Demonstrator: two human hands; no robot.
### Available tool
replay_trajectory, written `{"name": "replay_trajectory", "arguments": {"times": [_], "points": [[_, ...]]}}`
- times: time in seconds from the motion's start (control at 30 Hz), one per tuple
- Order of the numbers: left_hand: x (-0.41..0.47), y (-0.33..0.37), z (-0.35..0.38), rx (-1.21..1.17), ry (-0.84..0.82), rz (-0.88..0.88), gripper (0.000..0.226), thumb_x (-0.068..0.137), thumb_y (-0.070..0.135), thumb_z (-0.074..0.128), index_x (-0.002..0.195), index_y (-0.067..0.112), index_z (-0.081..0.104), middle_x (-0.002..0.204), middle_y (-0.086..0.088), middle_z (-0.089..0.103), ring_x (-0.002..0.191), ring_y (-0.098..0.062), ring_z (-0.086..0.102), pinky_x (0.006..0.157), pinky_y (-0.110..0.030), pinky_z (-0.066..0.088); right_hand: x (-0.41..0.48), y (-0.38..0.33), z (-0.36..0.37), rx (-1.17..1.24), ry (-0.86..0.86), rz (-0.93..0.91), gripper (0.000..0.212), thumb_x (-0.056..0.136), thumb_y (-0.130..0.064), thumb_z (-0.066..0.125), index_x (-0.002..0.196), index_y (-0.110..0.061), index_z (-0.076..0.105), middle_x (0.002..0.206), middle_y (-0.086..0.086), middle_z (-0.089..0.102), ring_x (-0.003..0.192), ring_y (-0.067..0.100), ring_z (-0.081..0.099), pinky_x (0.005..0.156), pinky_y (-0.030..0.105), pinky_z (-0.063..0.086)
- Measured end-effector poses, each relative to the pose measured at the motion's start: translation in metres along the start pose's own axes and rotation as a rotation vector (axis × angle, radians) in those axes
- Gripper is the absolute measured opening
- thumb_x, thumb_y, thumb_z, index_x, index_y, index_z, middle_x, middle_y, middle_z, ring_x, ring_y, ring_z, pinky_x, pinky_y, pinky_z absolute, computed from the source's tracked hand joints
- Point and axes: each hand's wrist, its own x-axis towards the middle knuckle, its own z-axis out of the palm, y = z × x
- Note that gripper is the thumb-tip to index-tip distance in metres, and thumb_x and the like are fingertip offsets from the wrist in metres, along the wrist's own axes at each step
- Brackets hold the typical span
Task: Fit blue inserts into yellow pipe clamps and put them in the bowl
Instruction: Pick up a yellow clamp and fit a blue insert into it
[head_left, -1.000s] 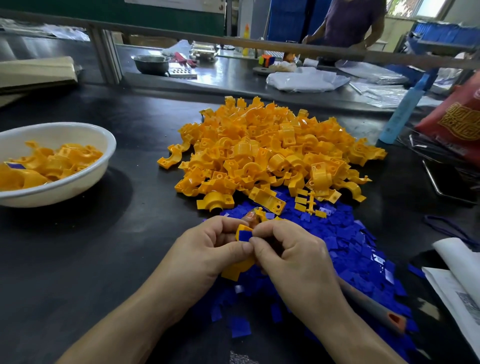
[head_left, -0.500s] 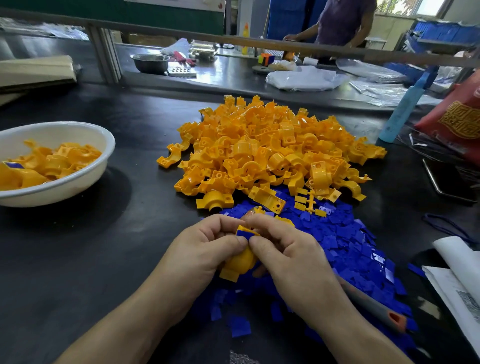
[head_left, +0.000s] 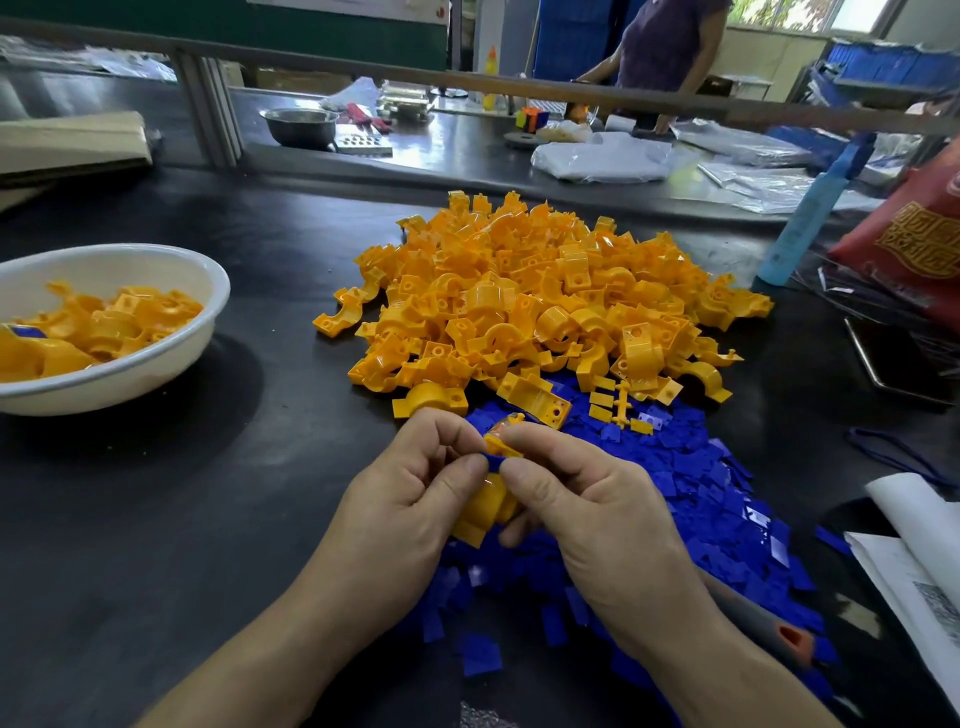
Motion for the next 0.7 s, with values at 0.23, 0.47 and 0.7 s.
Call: {"name": "replay_trajectory", "arguments": {"times": [0.23, 0.47, 0.7], "points": [[0.001, -0.005, 0.001, 0.045, 0.019, -0.013, 0.020, 0.076, 0.055, 0.051, 0.090, 0.043, 0.058, 0.086, 0.011, 0.066, 0.075, -0.007, 0.063, 0.064, -0.019, 0.053, -0.002, -0.001, 0.003, -0.130, 0.056, -0.076, 0.020, 0.090, -0.028, 0.059, 0.101, -0.042, 0.067, 0.094, -0.009, 0.067, 0.064, 0.018, 0.067, 0.059, 0.027, 0.057], [0.006, -0.010, -0.002, -0.113, 0.028, -0.120, 0.016, 0.071, 0.046, 0.066, 0.084, 0.035, 0.065, 0.081, 0.003, 0.070, 0.072, -0.011, 0.066, 0.061, -0.021, 0.055, -0.004, -0.007, 0.007, -0.276, 0.057, -0.162, 0.025, 0.094, -0.023, 0.055, 0.096, -0.046, 0.064, 0.094, -0.017, 0.062, 0.071, 0.008, 0.065, 0.058, 0.015, 0.052], [0.007, -0.010, -0.006, -0.330, -0.092, -0.225, 0.027, 0.077, 0.036, 0.069, 0.103, 0.029, 0.074, 0.103, -0.007, 0.075, 0.091, -0.023, 0.073, 0.072, -0.029, 0.057, -0.004, -0.007, 0.007, -0.351, 0.064, -0.191, 0.026, 0.093, -0.026, 0.055, 0.102, -0.049, 0.062, 0.103, -0.026, 0.059, 0.088, 0.003, 0.062, 0.067, 0.017, 0.053]]}}
